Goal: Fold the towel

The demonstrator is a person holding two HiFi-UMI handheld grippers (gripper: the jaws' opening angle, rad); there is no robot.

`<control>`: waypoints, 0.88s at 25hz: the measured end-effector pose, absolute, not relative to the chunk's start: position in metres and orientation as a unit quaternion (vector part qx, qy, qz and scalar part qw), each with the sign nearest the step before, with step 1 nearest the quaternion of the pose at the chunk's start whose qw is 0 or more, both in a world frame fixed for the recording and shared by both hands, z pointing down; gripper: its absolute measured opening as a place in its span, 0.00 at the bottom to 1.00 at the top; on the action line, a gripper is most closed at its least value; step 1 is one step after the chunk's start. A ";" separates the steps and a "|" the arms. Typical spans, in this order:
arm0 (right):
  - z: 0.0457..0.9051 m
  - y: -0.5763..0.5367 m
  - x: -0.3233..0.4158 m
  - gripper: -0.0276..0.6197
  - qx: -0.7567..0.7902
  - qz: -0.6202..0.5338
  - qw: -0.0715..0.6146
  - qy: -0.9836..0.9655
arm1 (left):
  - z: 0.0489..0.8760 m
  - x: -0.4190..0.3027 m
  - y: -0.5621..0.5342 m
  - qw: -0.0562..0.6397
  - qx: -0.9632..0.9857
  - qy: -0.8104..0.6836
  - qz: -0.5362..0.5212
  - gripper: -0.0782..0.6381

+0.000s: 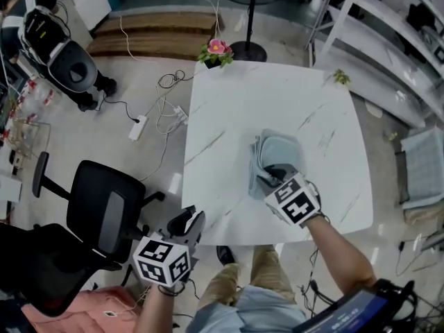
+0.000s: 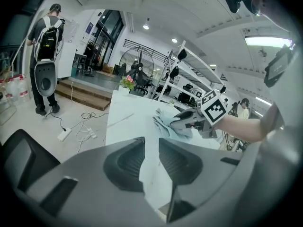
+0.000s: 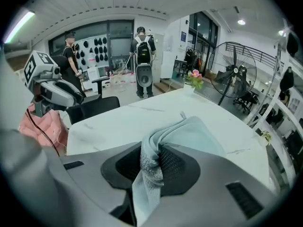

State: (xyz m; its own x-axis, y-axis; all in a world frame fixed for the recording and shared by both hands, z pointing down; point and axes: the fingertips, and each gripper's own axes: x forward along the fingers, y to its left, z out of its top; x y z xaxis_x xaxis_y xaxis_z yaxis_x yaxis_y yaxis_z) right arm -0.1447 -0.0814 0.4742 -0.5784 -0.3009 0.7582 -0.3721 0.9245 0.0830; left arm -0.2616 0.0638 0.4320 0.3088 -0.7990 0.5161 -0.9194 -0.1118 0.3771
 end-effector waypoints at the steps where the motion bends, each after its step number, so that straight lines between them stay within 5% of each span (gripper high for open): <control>1: 0.480 -0.081 -0.146 0.20 0.189 0.039 0.423 -0.886 | 0.433 -0.262 0.065 0.329 0.739 -0.581 0.093 0.24; 14: 0.474 -0.045 -0.166 0.39 0.113 0.029 0.393 -0.912 | 0.430 -0.257 0.055 0.322 0.748 -0.573 0.094 0.24; 19: 0.423 -0.043 -0.155 0.35 0.108 0.067 0.301 -0.945 | 0.422 -0.246 0.045 0.313 0.759 -0.562 0.095 0.24; 22: 0.411 -0.061 -0.132 0.20 0.154 0.086 0.268 -0.947 | 0.413 -0.232 0.029 0.306 0.770 -0.552 0.093 0.24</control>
State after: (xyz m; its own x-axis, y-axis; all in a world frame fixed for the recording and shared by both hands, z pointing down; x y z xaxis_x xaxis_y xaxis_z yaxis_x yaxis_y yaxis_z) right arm -0.1317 -0.0611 0.4115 -0.8092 -0.2462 0.5335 -0.3386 0.9374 -0.0810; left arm -0.2318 0.0291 0.4133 0.3728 -0.7932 0.4815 -0.9072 -0.2026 0.3686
